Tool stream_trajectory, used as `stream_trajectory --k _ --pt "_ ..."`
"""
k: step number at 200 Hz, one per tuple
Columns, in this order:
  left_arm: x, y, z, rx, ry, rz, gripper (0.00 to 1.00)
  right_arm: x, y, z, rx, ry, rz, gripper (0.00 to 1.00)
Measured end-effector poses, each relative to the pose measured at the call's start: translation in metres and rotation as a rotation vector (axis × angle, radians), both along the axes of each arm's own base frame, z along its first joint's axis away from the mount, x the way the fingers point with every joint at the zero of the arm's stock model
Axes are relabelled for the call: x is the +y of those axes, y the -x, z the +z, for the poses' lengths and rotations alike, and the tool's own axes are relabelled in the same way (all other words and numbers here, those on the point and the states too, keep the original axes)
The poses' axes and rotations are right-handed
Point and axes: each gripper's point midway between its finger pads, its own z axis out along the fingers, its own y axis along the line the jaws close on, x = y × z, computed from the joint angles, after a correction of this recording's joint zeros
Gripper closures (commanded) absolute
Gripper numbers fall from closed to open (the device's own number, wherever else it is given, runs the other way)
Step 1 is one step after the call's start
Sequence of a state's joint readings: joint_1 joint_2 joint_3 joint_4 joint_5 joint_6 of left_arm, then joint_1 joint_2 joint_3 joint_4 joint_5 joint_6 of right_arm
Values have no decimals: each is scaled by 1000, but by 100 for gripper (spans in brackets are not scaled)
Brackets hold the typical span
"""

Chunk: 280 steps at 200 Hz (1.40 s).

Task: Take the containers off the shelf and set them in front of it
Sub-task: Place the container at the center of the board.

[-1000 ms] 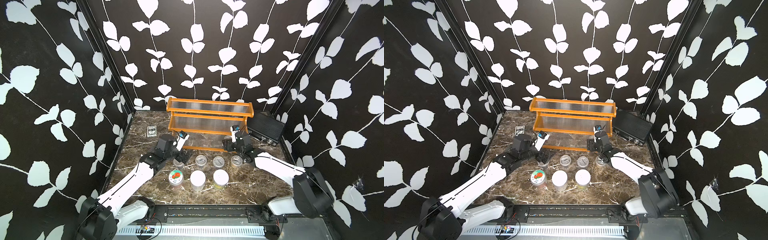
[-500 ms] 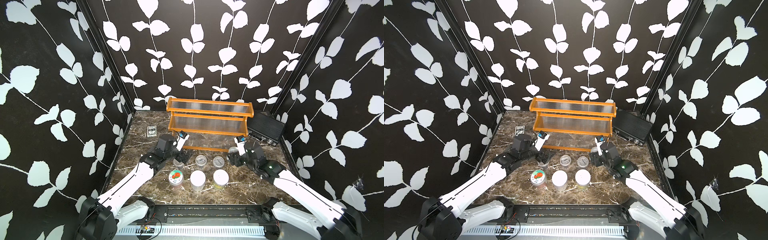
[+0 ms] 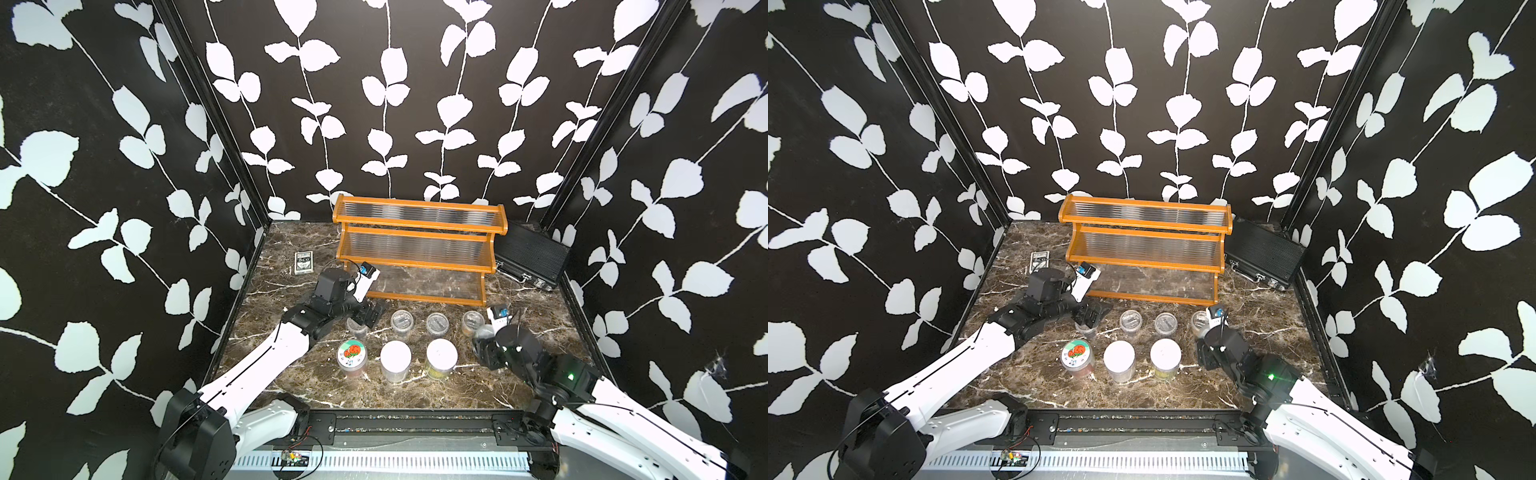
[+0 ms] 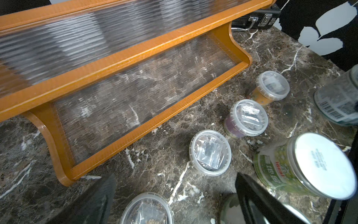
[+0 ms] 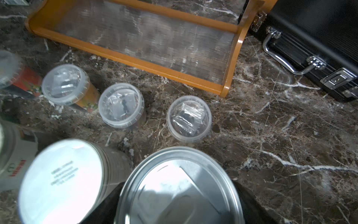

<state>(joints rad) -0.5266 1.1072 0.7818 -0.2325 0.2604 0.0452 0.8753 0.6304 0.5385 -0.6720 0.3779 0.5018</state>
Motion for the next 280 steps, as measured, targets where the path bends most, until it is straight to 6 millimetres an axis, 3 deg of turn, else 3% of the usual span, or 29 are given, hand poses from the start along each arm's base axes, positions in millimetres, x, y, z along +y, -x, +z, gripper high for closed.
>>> stream_trajectory --k 25,74,132,198,244,280 --pt "-1 2 1 7 11 -5 1 1 3 -25 30 38 12 32" --pt "2 7 9 -5 31 2 1 11 4 -49 76 30 33 31" --pt "5 13 2 27 12 3 1 18 15 -56 142 -17 47 26" --pt "6 14 0 36 5 4 1 12 19 -70 199 23 6 20" --pt "8 16 -2 40 -8 0 1 10 18 -69 193 19 -14 1" --pt "10 18 -4 42 -19 0 1 0 17 -64 169 37 -41 0"
